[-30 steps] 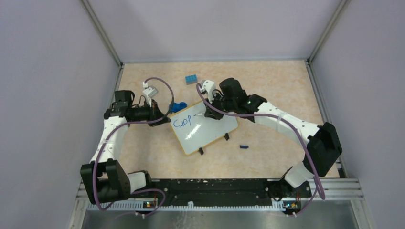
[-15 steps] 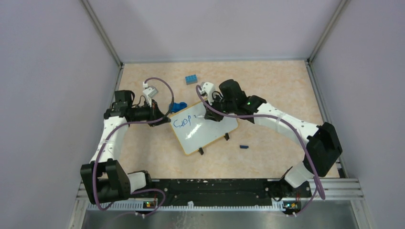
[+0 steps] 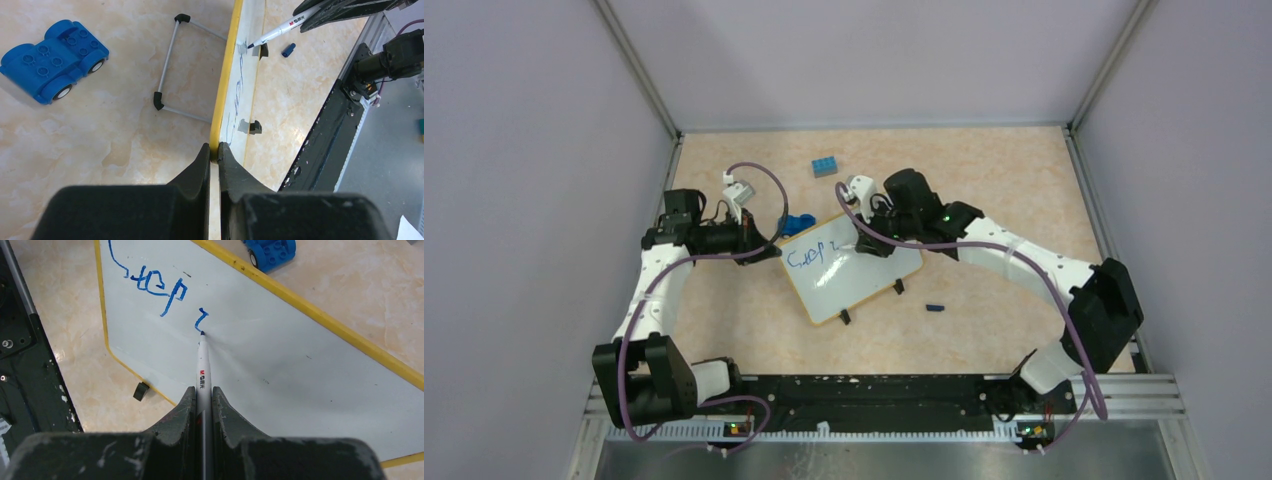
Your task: Write a sentence on the whiteboard
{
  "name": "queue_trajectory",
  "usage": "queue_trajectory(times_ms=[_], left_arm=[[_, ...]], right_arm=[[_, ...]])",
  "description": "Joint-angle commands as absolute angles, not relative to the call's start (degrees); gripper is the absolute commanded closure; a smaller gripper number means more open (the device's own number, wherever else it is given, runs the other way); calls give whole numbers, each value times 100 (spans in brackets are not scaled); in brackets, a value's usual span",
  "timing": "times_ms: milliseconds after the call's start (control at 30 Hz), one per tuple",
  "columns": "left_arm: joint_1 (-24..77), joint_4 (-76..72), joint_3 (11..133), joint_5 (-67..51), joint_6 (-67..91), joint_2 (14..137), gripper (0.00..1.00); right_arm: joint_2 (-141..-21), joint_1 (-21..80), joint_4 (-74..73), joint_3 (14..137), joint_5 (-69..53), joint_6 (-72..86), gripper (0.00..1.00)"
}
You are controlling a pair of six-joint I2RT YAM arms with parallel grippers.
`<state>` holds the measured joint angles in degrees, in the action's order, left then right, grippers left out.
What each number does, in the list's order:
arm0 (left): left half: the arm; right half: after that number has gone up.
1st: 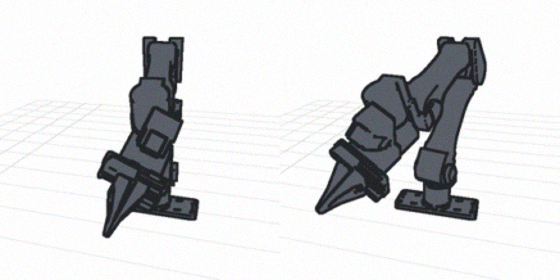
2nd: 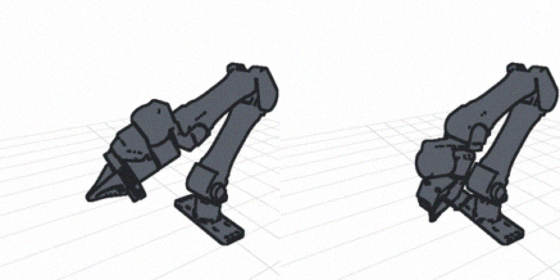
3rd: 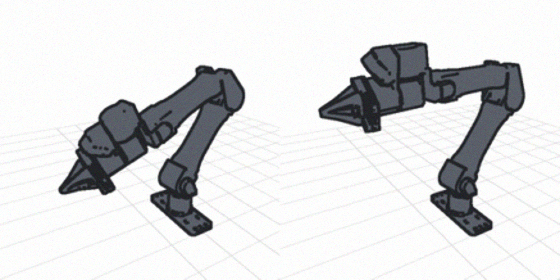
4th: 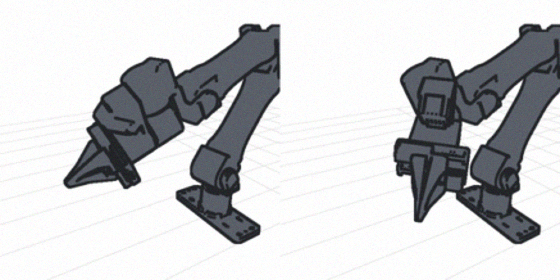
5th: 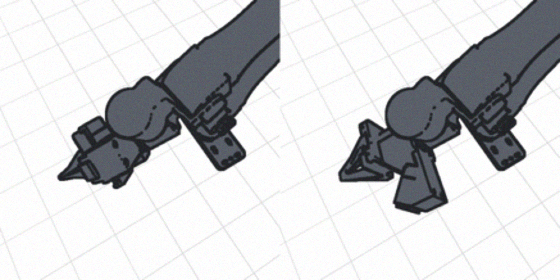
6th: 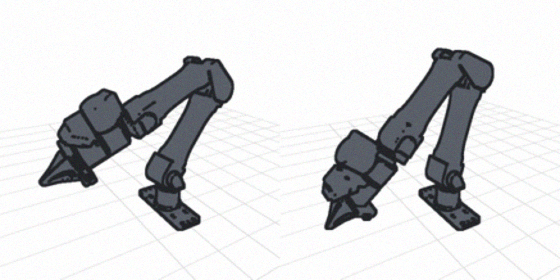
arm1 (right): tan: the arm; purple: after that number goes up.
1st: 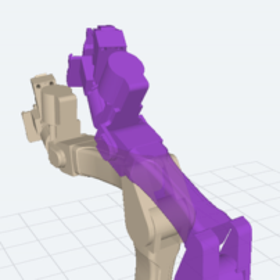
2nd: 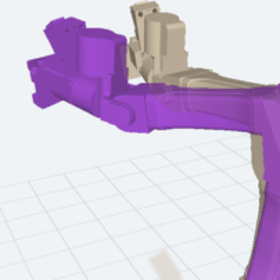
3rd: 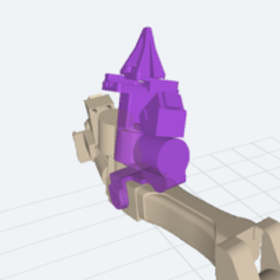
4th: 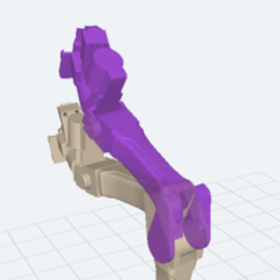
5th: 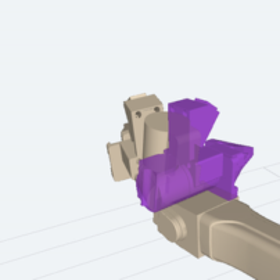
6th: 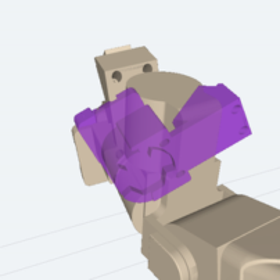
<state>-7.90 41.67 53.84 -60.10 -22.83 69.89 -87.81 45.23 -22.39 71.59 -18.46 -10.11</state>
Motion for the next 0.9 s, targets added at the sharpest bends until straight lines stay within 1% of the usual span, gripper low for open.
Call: queue_trajectory(times_ms=[0,200,867], left_arm=[[-729,4221,5296,-5942,-2452,6921,100],[-721,4227,5295,-5976,-2452,6917,100],[-720,4210,5292,-5895,-2408,6890,100]], right_arm=[[-8462,4510,-2167,7392,-1799,-1117,100],[-8422,4514,-2118,7571,-1977,-1046,100],[-8930,4510,-1938,7733,-1748,-1115,100]])
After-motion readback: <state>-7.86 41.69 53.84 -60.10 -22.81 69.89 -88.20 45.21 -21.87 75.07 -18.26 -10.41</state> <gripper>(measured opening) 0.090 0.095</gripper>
